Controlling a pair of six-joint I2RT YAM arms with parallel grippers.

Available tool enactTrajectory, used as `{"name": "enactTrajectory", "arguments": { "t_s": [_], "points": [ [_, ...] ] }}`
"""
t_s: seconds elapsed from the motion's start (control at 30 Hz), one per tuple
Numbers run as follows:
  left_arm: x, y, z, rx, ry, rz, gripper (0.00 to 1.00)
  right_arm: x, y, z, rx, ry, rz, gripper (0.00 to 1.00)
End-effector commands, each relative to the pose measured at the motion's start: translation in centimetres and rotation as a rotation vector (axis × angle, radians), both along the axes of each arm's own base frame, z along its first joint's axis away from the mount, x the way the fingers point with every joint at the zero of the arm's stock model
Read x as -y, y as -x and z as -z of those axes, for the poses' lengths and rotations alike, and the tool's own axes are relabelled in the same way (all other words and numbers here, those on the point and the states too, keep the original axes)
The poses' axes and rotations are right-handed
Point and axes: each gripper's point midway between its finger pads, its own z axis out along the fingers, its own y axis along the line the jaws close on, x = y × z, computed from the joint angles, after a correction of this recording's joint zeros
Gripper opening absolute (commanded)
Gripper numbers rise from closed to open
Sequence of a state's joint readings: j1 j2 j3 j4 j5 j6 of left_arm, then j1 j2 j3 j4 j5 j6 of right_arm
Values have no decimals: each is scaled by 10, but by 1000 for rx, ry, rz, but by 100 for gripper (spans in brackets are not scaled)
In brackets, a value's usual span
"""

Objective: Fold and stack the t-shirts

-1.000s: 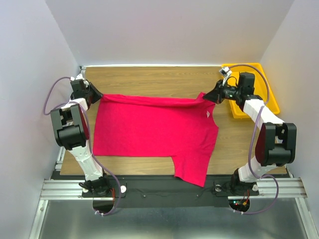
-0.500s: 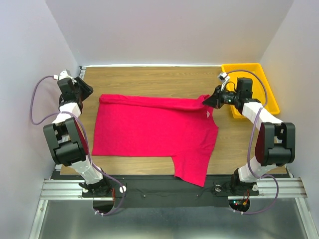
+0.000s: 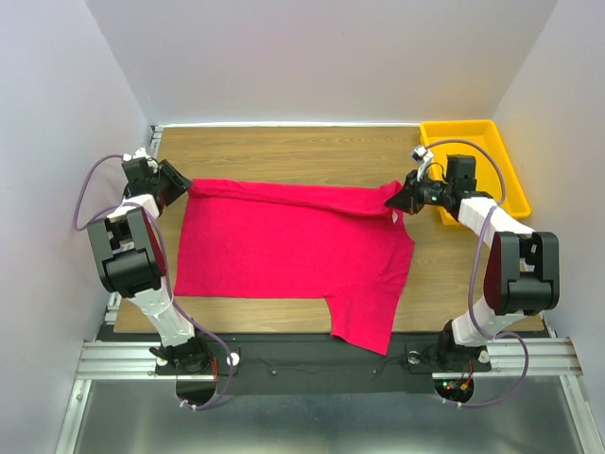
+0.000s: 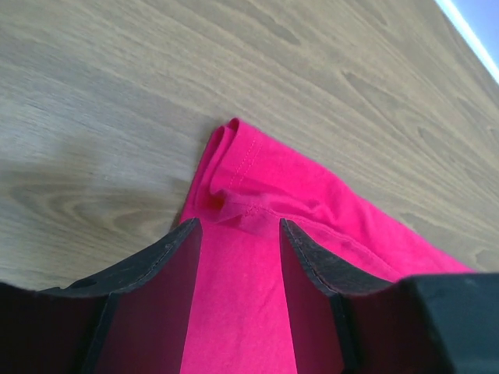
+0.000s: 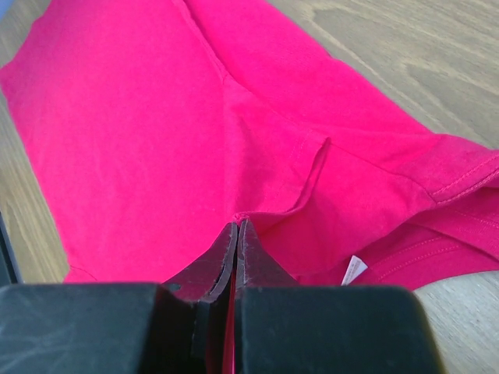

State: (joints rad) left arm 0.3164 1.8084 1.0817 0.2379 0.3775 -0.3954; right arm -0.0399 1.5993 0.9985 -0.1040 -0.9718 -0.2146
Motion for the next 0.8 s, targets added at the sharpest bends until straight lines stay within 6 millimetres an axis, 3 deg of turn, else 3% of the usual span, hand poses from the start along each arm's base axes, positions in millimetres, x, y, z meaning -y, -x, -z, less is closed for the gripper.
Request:
{"name": "enactTrajectory", "arguments": {
  "t_s": [0.0, 0.23, 0.5, 0.63, 0.77],
  "points": [
    [3, -19, -37, 97, -44, 55, 55, 5, -3, 9, 11, 28, 2, 1],
    [4, -23, -40, 96, -64, 51, 54, 5, 0, 15, -12, 34, -10, 3],
    [-2, -18, -57, 125, -94, 14, 54, 5, 8, 19, -25, 45, -26, 3],
    [-2, -15, -73, 156, -109, 13, 54, 6, 12, 16, -4, 59, -36, 2],
    [1, -13, -75, 158, -101, 18, 54, 3, 17, 9, 17, 51, -58, 1]
  ]
}}
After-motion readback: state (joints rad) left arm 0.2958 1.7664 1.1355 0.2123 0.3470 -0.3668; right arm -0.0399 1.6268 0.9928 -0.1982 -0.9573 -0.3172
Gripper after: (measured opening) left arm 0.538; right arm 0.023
